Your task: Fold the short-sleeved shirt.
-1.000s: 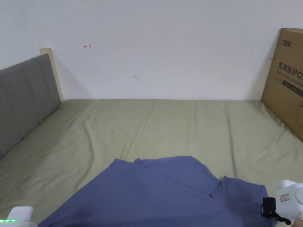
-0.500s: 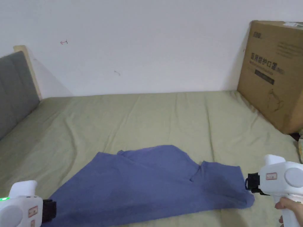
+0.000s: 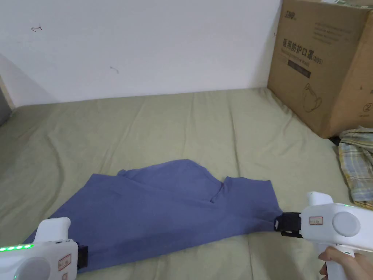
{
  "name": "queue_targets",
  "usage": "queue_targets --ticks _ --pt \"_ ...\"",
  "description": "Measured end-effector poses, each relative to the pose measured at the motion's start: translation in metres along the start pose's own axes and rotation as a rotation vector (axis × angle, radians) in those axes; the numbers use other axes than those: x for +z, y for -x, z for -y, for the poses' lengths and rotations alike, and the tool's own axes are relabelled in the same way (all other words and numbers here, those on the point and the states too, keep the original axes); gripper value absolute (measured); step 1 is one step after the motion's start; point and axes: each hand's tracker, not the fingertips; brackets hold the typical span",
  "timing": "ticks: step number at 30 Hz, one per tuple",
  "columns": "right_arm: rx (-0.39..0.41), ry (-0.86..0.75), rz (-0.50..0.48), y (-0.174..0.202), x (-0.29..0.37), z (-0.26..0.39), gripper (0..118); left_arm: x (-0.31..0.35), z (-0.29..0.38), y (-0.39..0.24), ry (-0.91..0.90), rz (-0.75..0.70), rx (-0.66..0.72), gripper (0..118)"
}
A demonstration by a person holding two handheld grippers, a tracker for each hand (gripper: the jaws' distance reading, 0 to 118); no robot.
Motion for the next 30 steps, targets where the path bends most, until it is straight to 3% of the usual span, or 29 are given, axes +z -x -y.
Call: queue_targets --ticks 1,9,10,12,14,15,17,30 --pt "-0.001 0.004 -0.009 0.001 -0.004 -0.006 82 -0.002 -0.002 -0.005 0.0 0.003 -0.014 0" --pt "0.057 0.062 0.002 0.006 -0.06 -0.05 81 -0.032 -0.02 -0.025 0.037 0.043 -0.061 0" --pt "0.062 0.082 0.011 0.005 -0.071 -0.051 76 -0.039 -0.022 -0.023 0.045 0.046 -0.057 0" --pt "0.061 0.128 0.025 0.0 -0.089 -0.049 33 -0.046 -0.024 -0.022 0.058 0.045 -0.052 0" --pt "0.059 0.117 0.092 -0.003 -0.096 -0.047 19 -0.05 -0.026 -0.021 0.069 0.04 -0.054 0" --pt "0.019 0.105 0.006 -0.006 -0.091 -0.047 6 -0.052 -0.027 -0.02 0.073 0.037 -0.056 0" --pt "0.008 0.102 -0.04 -0.009 -0.085 -0.048 4 -0.055 -0.03 -0.017 0.08 0.031 -0.059 0" --pt "0.047 0.072 -0.018 0.014 -0.069 -0.07 4 -0.059 -0.057 0.013 0.057 -0.02 0.003 0"
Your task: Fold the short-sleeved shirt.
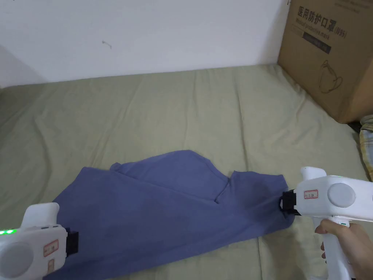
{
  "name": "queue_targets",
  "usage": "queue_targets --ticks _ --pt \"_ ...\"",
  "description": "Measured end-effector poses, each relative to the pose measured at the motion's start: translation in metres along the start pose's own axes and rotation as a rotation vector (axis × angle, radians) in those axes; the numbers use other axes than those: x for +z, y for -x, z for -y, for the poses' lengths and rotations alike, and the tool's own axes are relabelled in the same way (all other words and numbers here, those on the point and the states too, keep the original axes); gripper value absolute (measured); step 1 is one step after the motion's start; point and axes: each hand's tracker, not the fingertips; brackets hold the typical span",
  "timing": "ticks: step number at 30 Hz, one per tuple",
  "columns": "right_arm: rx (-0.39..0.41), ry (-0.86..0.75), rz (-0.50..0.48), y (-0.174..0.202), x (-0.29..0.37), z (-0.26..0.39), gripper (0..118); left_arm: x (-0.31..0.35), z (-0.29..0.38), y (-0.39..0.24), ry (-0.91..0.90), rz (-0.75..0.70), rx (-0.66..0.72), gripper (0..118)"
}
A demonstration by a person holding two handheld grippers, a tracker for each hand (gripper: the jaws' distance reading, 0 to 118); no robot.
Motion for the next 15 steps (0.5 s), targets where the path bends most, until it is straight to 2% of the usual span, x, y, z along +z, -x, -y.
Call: queue_targets --ticks 3,9,10,11,13,14,15 --pt "0.018 -0.001 0.02 0.009 -0.001 -0.001 4 -0.007 -0.017 0.009 -0.012 -0.011 0.001 0" --pt "0.111 0.007 0.09 0.028 -0.012 -0.009 4 -0.034 -0.065 0.024 -0.035 -0.01 0.009 0" --pt "0.114 0.006 0.091 0.03 -0.013 -0.01 4 -0.041 -0.074 0.027 -0.037 -0.01 0.012 6" --pt "0.121 0.006 0.096 0.032 -0.014 -0.01 4 -0.049 -0.085 0.031 -0.041 -0.018 0.019 30" --pt "0.136 0.004 0.104 0.034 -0.016 -0.009 4 -0.061 -0.105 0.035 -0.042 -0.036 0.046 106" --pt "0.147 0.005 0.11 0.034 -0.017 -0.009 4 -0.071 -0.115 0.04 -0.03 -0.032 0.05 109" --pt "0.155 0.006 0.115 0.034 -0.018 -0.008 4 -0.084 -0.124 0.045 -0.008 -0.011 0.057 103"
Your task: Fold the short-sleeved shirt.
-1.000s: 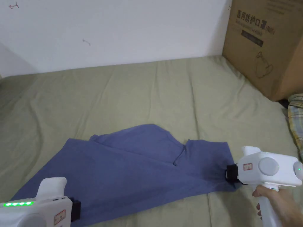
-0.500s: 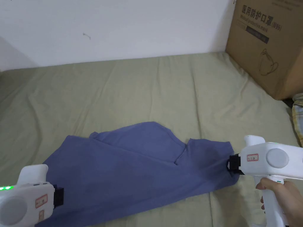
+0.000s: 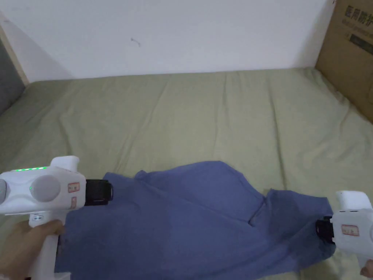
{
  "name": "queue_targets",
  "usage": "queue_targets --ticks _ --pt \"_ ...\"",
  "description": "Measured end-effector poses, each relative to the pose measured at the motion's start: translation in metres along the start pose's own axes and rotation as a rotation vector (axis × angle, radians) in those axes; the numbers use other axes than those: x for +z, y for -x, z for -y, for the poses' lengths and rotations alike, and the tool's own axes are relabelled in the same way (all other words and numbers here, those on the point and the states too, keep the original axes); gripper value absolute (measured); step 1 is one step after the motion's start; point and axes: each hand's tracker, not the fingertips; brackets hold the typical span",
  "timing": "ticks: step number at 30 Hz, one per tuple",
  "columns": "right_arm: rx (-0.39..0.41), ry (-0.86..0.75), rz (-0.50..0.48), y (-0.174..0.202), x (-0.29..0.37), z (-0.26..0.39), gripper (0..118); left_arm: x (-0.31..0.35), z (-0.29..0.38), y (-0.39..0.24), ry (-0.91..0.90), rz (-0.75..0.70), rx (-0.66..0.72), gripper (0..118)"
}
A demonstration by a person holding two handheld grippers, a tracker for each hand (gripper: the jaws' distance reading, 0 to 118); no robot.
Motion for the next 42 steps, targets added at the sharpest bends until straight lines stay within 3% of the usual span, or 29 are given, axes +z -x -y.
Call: queue_targets --ticks 11,15,16,17,18,19,20,23,25,34,42 --pt "-0.002 0.034 0.003 -0.008 -0.012 0.009 4 -0.105 -0.061 -0.009 0.082 -0.028 0.033 102" --pt "-0.055 0.04 -0.019 -0.013 -0.013 0.01 4 -0.146 -0.06 -0.002 0.171 -0.052 0.051 95" --pt "-0.06 0.039 -0.021 -0.013 -0.013 0.011 4 -0.142 -0.06 -0.003 0.148 -0.047 0.049 89" --pt "-0.063 0.037 -0.021 -0.012 -0.014 0.013 4 -0.139 -0.061 -0.002 0.141 -0.054 0.039 76" --pt "-0.063 0.04 -0.02 -0.011 -0.015 0.013 4 -0.134 -0.063 -0.003 0.122 -0.068 0.019 55" --pt "-0.061 0.04 -0.018 -0.011 -0.016 0.013 4 -0.129 -0.064 -0.004 0.098 -0.107 -0.01 6" --pt "-0.06 0.039 -0.017 -0.01 -0.015 0.013 4 -0.123 -0.065 -0.004 0.09 -0.099 -0.001 2" --pt "-0.089 0.031 -0.017 -0.008 -0.009 0.011 4 -0.113 -0.064 -0.004 0.138 -0.073 0.059 2" --pt "-0.104 0.018 -0.016 -0.008 -0.003 0.011 4 -0.093 -0.06 -0.008 0.126 -0.077 0.021 2" --pt "-0.16 -0.067 -0.049 -0.001 0.044 -0.011 4 0.049 -0.079 0.008 -0.082 -0.109 -0.034 2" --pt "-0.186 -0.239 -0.071 0.033 0.11 -0.082 4 0.157 -0.095 0.013 -0.254 -0.197 -0.066 2"
